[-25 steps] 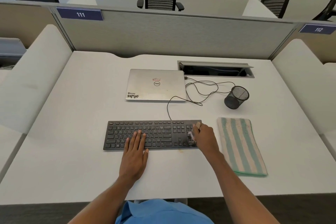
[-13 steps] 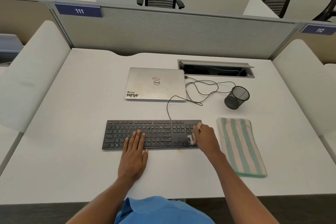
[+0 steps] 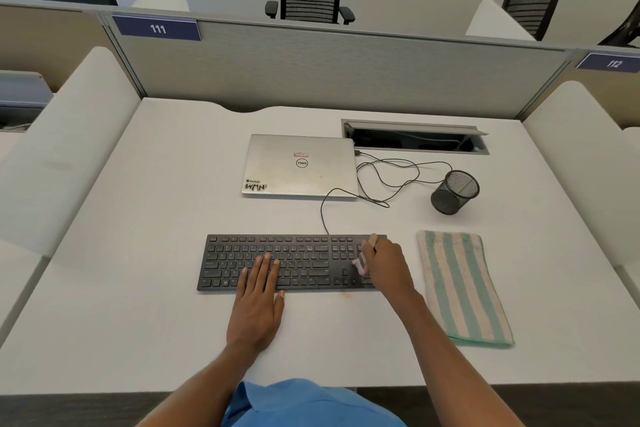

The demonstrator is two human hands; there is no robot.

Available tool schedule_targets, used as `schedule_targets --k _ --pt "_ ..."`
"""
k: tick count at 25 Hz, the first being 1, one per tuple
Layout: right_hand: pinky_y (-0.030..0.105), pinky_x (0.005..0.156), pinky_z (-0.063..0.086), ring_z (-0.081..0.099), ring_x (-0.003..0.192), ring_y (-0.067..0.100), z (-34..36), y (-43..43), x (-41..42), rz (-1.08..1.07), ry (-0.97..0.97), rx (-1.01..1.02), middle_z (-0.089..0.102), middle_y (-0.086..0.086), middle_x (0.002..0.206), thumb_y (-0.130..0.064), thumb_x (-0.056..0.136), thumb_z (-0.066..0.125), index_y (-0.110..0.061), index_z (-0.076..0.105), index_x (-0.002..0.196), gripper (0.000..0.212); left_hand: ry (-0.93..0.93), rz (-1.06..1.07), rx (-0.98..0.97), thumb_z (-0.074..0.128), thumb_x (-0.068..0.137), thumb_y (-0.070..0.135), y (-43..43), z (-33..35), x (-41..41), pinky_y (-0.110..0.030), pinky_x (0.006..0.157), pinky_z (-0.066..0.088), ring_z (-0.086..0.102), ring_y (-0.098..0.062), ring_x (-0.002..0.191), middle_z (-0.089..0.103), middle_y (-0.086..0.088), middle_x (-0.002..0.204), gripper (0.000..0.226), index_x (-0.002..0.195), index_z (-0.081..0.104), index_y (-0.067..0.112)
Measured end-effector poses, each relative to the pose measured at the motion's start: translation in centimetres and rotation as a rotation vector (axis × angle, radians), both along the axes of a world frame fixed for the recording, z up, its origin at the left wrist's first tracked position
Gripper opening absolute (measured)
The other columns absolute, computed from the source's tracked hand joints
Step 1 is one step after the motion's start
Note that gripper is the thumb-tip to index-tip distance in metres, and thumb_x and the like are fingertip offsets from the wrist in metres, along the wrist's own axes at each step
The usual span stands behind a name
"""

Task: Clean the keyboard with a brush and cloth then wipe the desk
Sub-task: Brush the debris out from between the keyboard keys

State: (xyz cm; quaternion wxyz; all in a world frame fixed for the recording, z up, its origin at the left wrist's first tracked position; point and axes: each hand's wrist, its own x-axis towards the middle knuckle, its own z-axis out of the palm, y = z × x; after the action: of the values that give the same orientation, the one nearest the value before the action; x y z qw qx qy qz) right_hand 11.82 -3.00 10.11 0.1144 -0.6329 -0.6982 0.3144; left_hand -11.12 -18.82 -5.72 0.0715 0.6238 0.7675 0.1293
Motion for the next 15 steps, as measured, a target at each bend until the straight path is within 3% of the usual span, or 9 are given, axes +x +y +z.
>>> schedule_targets --k 5,9,11,15 --pt "0.02 0.047 0.034 0.054 0.052 0.007 -0.9 -0.8 0.1 -0.01 0.055 0.0 0.056 -0.008 0.057 -0.03 0.108 0.039 -0.025 0.048 0.062 0.047 -0.004 0.002 0.009 0.032 0.109 0.038 0.1 -0.1 0.0 -0.047 0.132 0.004 0.003 -0.021 0.164 0.008 -0.003 0.178 0.066 0.169 0.014 0.017" --pt "0.018 0.044 0.035 0.054 0.051 0.009 -0.7 -0.5 0.4 0.009 0.033 -0.044 0.057 -0.008 0.057 -0.029 0.108 0.039 -0.015 0.051 0.065 0.047 0.001 0.007 0.005 0.031 0.109 0.038 0.0 -0.1 0.0 -0.048 0.131 0.005 0.002 -0.02 0.164 0.007 -0.002 0.178 0.067 0.169 0.013 0.017" --pt "0.028 0.049 0.04 0.056 0.054 0.016 -1.1 -0.3 0.5 0.01 0.06 -0.004 0.058 -0.007 0.058 -0.03 0.107 0.042 -0.009 0.052 0.069 0.044 0.002 0.006 -0.001 0.031 0.109 0.039 0.1 0.0 0.1 -0.048 0.131 0.005 0.001 -0.02 0.164 0.006 -0.002 0.178 0.067 0.17 0.012 0.017" --pt "0.025 0.052 0.042 0.059 0.057 0.013 -2.0 -0.4 1.2 0.03 0.057 -0.038 0.064 -0.006 0.063 -0.029 0.107 0.044 -0.02 0.052 0.065 0.043 0.005 0.005 -0.003 0.031 0.109 0.039 0.2 -0.2 0.0 -0.049 0.131 0.007 0.003 -0.02 0.164 0.009 -0.003 0.178 0.067 0.169 0.013 0.017"
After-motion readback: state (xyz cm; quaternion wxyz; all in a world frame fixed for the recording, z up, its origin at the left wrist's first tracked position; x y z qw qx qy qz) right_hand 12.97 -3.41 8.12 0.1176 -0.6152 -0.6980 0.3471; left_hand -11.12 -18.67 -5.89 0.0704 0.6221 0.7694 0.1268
